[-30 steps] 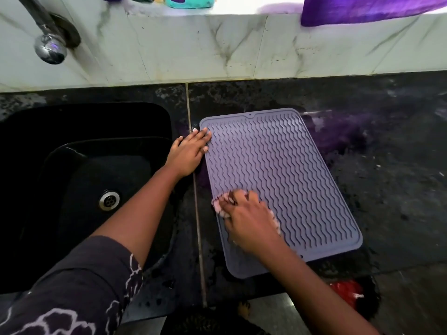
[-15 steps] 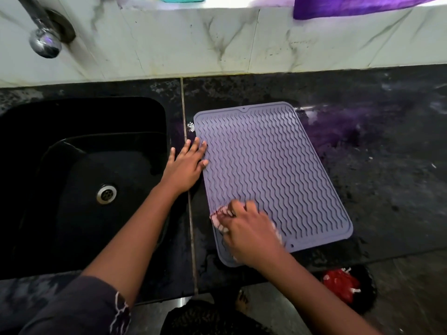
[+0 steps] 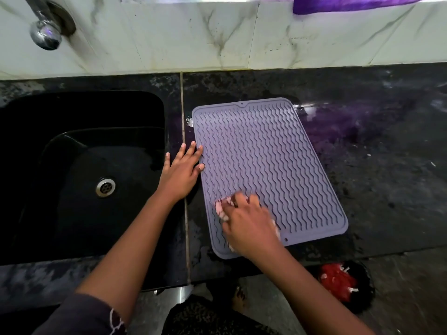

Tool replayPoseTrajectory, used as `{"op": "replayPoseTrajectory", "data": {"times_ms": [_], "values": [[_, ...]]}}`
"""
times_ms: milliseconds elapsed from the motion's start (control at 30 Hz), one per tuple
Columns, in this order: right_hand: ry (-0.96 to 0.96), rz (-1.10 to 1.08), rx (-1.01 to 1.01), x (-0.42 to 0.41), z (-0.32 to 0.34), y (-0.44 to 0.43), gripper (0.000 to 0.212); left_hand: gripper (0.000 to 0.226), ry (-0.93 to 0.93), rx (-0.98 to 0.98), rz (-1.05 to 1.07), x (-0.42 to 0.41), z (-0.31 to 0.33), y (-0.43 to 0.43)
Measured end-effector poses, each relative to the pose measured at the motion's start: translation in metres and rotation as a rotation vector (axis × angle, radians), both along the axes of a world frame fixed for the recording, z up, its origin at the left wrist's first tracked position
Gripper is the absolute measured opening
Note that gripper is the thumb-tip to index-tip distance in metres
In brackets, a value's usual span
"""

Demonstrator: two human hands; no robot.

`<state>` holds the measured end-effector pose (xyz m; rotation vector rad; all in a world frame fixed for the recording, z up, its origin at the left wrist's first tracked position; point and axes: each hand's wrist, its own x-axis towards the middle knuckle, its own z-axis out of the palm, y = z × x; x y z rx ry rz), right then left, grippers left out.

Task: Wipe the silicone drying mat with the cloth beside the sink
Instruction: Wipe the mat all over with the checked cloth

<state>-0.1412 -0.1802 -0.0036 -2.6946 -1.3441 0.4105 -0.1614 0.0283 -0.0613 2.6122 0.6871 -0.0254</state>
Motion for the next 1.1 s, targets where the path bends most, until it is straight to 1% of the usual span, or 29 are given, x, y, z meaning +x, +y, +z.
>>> {"op": "replayPoseTrajectory", "data": {"times_ms": [33, 100, 133, 200, 267, 333, 500, 567, 600, 667, 733, 800, 900, 967, 1000, 1033, 1100], "values": [[0.074, -0.001, -0.017, 0.001, 0.001, -0.005, 0.038, 0.053, -0.007, -0.003, 0.003, 0.0, 0.0, 0.0], [0.218, -0.093, 0.004, 0.009, 0.005, -0.003, 0.04, 0.055, -0.003, -0.039, 0.003, -0.002, 0.002, 0.0], [0.22, -0.155, 0.059, 0.012, 0.004, 0.001, 0.04, 0.057, 0.002, -0.052, -0.003, -0.004, 0.002, -0.001], [0.077, -0.178, 0.129, 0.009, 0.0, 0.011, 0.042, 0.06, 0.01, -0.032, -0.026, -0.012, 0.0, -0.007], [-0.042, -0.096, 0.082, -0.004, -0.008, 0.013, 0.048, 0.059, 0.02, -0.005, -0.03, -0.019, -0.003, -0.018], [-0.069, -0.04, 0.039, -0.017, -0.012, 0.004, 0.049, 0.057, 0.021, -0.003, 0.0, -0.022, -0.005, -0.026], [0.022, 0.073, 0.032, -0.039, -0.005, -0.044, 0.042, 0.055, 0.017, -0.013, 0.017, -0.021, -0.002, -0.028], [0.12, 0.022, 0.095, -0.026, 0.0, -0.044, 0.04, 0.056, 0.016, -0.032, 0.003, -0.023, -0.003, -0.027], [0.139, -0.026, 0.14, -0.018, 0.002, -0.037, 0.04, 0.056, 0.018, -0.042, -0.001, -0.023, -0.003, -0.026], [0.056, -0.082, 0.186, -0.003, 0.001, -0.018, 0.042, 0.056, 0.021, -0.043, -0.001, -0.022, -0.003, -0.025], [-0.047, -0.059, 0.128, -0.001, -0.005, -0.005, 0.046, 0.056, 0.017, -0.028, 0.003, -0.022, -0.003, -0.025], [-0.07, -0.017, 0.066, -0.011, -0.01, -0.009, 0.05, 0.055, 0.012, -0.015, 0.008, -0.022, -0.004, -0.026], [-0.02, 0.062, 0.036, -0.028, -0.007, -0.039, 0.047, 0.054, 0.019, -0.019, 0.02, -0.023, -0.002, -0.028], [0.07, 0.16, -0.001, -0.026, 0.0, -0.061, 0.042, 0.054, 0.023, -0.018, 0.041, -0.023, 0.001, -0.032], [0.127, 0.175, -0.018, -0.021, 0.004, -0.066, 0.042, 0.055, 0.017, -0.008, 0.055, -0.024, 0.002, -0.036], [0.167, 0.157, -0.016, -0.015, 0.007, -0.066, 0.044, 0.055, 0.0, 0.015, 0.067, -0.026, 0.003, -0.042], [0.127, 0.065, 0.061, -0.011, 0.007, -0.056, 0.044, 0.055, -0.032, 0.082, 0.057, -0.032, 0.002, -0.055]]}}
